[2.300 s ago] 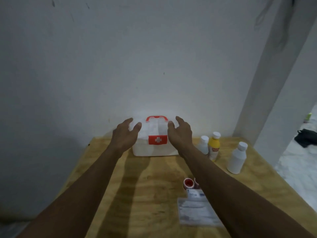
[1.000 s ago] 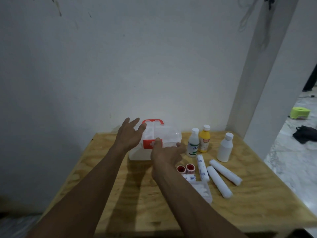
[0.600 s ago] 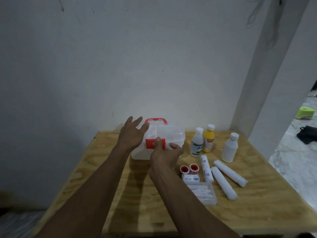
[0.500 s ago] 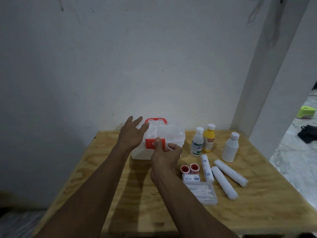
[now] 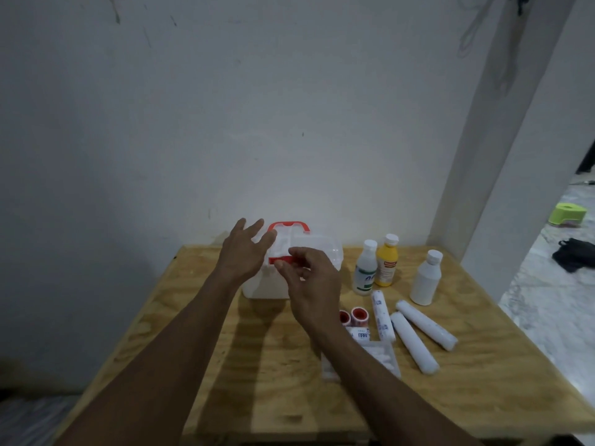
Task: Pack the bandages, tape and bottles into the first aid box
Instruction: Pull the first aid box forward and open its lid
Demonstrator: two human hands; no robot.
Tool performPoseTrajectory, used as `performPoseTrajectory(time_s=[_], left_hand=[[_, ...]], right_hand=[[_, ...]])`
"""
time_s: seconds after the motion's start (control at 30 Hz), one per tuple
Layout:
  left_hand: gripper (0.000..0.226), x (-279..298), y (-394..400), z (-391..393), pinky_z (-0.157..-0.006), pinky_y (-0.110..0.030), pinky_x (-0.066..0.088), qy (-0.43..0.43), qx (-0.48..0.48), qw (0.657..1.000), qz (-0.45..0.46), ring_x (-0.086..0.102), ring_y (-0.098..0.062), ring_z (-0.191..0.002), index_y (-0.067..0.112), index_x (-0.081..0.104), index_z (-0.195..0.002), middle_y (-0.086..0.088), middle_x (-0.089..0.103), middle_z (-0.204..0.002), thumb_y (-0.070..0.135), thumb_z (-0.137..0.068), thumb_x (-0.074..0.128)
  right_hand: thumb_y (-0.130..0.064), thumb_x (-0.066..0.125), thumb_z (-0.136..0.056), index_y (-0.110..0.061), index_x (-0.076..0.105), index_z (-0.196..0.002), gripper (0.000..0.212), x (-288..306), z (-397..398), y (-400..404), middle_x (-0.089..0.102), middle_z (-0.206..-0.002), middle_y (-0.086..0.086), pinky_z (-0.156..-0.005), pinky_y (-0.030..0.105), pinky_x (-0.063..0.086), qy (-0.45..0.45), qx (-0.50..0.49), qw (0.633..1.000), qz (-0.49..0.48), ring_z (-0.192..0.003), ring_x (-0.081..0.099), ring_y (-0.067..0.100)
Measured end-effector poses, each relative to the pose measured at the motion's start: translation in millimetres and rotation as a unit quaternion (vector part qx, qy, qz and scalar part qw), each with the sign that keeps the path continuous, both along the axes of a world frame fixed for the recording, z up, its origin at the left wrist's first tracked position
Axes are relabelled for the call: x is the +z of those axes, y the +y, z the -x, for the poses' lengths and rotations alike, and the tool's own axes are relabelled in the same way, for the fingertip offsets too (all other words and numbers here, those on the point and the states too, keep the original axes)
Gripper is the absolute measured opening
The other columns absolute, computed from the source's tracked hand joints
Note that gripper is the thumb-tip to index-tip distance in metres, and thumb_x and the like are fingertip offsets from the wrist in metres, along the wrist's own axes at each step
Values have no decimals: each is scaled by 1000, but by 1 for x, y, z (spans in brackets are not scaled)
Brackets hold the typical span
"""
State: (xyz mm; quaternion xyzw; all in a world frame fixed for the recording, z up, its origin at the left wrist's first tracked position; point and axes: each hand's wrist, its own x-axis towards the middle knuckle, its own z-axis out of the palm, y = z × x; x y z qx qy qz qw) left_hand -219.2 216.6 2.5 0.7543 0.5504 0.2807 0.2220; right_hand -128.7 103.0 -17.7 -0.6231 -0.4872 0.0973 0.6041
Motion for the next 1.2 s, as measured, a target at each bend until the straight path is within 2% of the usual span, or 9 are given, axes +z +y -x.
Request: performPoseTrajectory(time_s=[0.1, 0.2, 0.33, 0.47, 0.63, 0.8, 0.93, 1.03, 1.2], left_hand=[[59, -1, -1, 3, -119, -50, 14, 2, -10, 1000, 1, 17, -28, -150, 29, 35, -150, -4, 15, -164, 56, -97, 36], [60, -1, 0, 4, -119, -51, 14, 3, -16, 1000, -4, 16, -28, -150, 29, 34, -151, -4, 15, -164, 57, -97, 35], [64, -2, 3, 6, -118, -51, 17, -13, -26, 1000, -3, 18, -27, -150, 28, 31, -152, -4, 18, -164, 59, -96, 36], [64, -3, 4, 5, -113, -49, 31, -134, 14, 989, 54, 31, -30, -144, 25, 28, -151, -5, 26, -161, 58, -97, 36], [74, 0, 3, 3, -112, -50, 33, -242, 53, 963, 104, 37, -31, -140, 23, 30, -150, -6, 32, -158, 69, -93, 20], [125, 1, 6, 7, -116, -56, 29, -375, 52, 913, 154, 33, -30, -144, 29, 27, -152, -5, 28, -160, 101, -52, 14], [133, -2, 9, 8, -116, -57, 26, -427, 66, 887, 166, 34, -32, -144, 36, 22, -152, -5, 28, -161, 106, -40, 9], [125, -1, 7, 4, -113, -58, 31, -415, 89, 893, 153, 41, -35, -139, 33, 26, -152, -7, 36, -157, 102, -50, 3], [109, -7, 15, -7, -103, -57, 44, -204, 80, 975, 33, 56, -34, -122, 22, 45, -138, -12, 56, -138, 91, -70, -5]], right_hand=[[-20, 68, -92, -9, 70, -117, 28, 5, -20, 3, 72, -114, 8, -91, 28, 51, -161, 20, 987, 18, -100, 66, 18], [-28, 65, -93, -13, 72, -109, 23, 10, -36, 9, 73, -109, 6, -81, 36, 51, -346, 7, 937, 38, -100, 62, 24], [-32, 66, -92, -15, 66, -105, 21, 16, -49, 18, 72, -109, 7, -78, 35, 50, -459, -3, 888, 42, -104, 62, 27], [-30, 56, -99, -14, 55, -112, 21, 20, -54, 22, 67, -112, 10, -76, 31, 49, -463, 54, 882, 62, -100, 60, 24], [-27, 50, -102, -12, 53, -110, 17, 28, -56, 19, 65, -106, 9, -69, 27, 39, -408, 100, 904, 78, -88, 54, 21], [-26, 47, -103, -13, 50, -110, 16, 40, -58, 23, 63, -95, 7, -63, 32, 41, -386, 106, 913, 77, -80, 54, 22], [-26, 49, -102, -11, 53, -108, 17, 69, -59, 35, 62, -85, 4, -61, 33, 42, -330, 99, 937, 52, -71, 56, 21], [-23, 55, -100, -9, 57, -108, 16, 92, -62, 56, 69, -98, 10, -74, 38, 53, -276, 73, 958, 7, -84, 63, 25], [-19, 63, -95, -8, 62, -112, 20, 112, -70, 109, 71, -109, 10, -87, 36, 56, -222, 28, 974, -24, -97, 66, 23]])
